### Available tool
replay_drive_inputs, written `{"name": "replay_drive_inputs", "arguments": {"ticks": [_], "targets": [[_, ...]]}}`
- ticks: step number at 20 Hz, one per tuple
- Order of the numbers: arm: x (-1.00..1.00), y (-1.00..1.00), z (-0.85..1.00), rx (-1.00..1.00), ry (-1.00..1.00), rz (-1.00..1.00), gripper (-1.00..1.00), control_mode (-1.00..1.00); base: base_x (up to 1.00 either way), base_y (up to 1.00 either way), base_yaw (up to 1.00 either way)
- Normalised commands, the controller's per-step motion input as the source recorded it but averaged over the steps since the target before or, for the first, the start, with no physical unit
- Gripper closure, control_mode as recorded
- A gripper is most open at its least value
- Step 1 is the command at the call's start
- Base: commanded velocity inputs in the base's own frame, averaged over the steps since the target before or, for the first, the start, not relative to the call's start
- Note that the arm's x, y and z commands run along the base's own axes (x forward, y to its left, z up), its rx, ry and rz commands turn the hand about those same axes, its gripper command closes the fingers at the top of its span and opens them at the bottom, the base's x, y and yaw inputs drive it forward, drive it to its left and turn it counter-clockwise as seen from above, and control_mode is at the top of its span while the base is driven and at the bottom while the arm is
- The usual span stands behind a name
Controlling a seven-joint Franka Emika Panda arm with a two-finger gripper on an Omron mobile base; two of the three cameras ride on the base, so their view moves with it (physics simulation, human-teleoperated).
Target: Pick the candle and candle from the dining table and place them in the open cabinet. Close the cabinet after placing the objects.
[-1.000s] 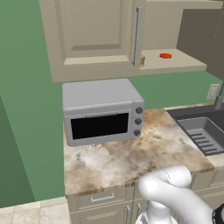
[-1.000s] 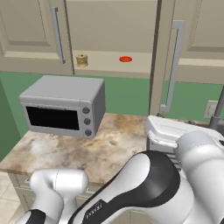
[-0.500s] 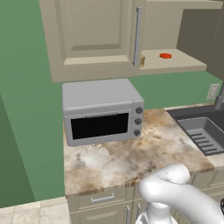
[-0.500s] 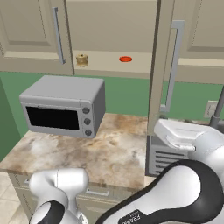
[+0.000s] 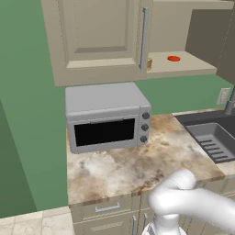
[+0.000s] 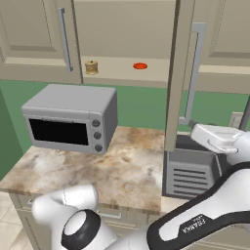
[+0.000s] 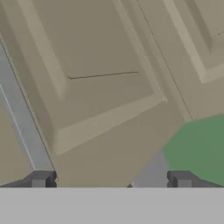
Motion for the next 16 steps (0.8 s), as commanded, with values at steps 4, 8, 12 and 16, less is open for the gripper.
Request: {"name": "replay_drive_inputs", "arguments": {"ticks": [4,8,12,16], "targets": [[0.46,-0.19,0.0,0.0,0.0,0.11,-1.0,-1.0,0.0,0.0,0.0],[0.03,-0.01,0.0,0.0,0.0,0.13,-1.0,-1.0,0.0,0.0,0.0],[-0.06,0.0,0.0,0.02,-0.01,0.2,-1.0,-1.0,0.0,0.0,0.0],[-0.08,0.17,0.0,0.01,-0.07,0.19,-1.0,-1.0,0.0,0.0,0.0]]}}
